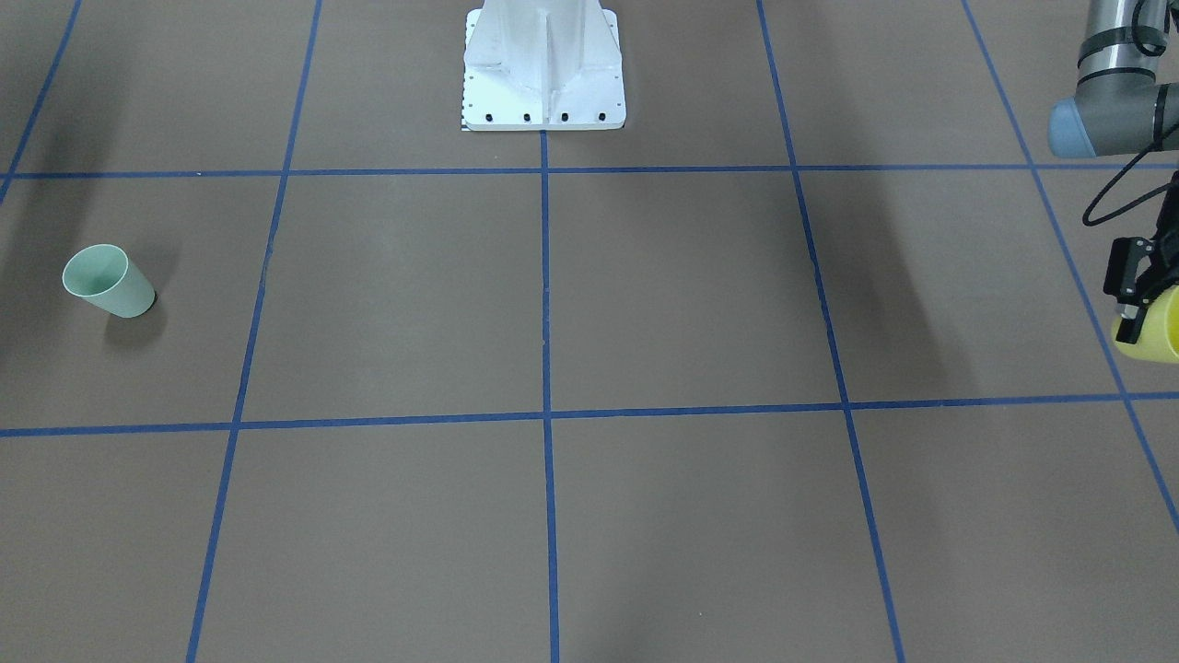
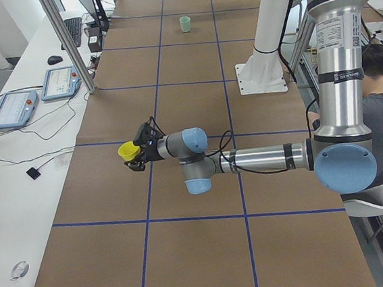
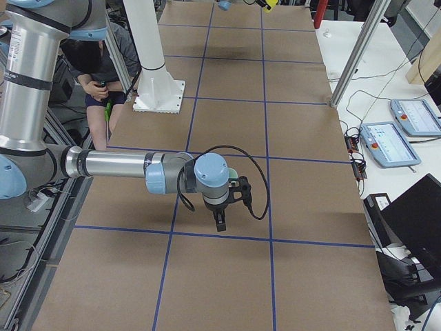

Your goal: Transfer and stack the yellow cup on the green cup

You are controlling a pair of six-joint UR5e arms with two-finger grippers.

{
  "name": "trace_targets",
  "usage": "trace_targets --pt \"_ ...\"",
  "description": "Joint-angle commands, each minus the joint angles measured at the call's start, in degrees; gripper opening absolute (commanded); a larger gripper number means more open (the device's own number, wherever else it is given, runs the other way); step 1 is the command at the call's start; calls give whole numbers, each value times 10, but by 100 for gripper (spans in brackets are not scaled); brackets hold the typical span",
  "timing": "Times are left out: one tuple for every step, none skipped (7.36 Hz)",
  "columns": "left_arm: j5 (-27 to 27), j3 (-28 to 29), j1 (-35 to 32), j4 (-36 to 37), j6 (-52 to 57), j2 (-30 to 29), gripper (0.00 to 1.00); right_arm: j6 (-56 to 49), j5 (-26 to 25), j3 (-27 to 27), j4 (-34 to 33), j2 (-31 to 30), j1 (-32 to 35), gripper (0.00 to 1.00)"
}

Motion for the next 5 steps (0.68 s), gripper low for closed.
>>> trace_targets --pt "-88 -40 0 -31 30 -19 0 6 3 4 1 2 0 100" --pt "-117 -40 1 -40 77 -22 0 7 2 9 1 3 0 100" --pt "-164 -41 1 -42 117 -36 0 7 4 -2 -1 32 2 100" --pt "-205 -40 2 -42 142 -45 0 8 18 1 -1 36 0 100" --pt "-228 -43 2 -43 153 -55 0 12 26 -4 20 37 0 100"
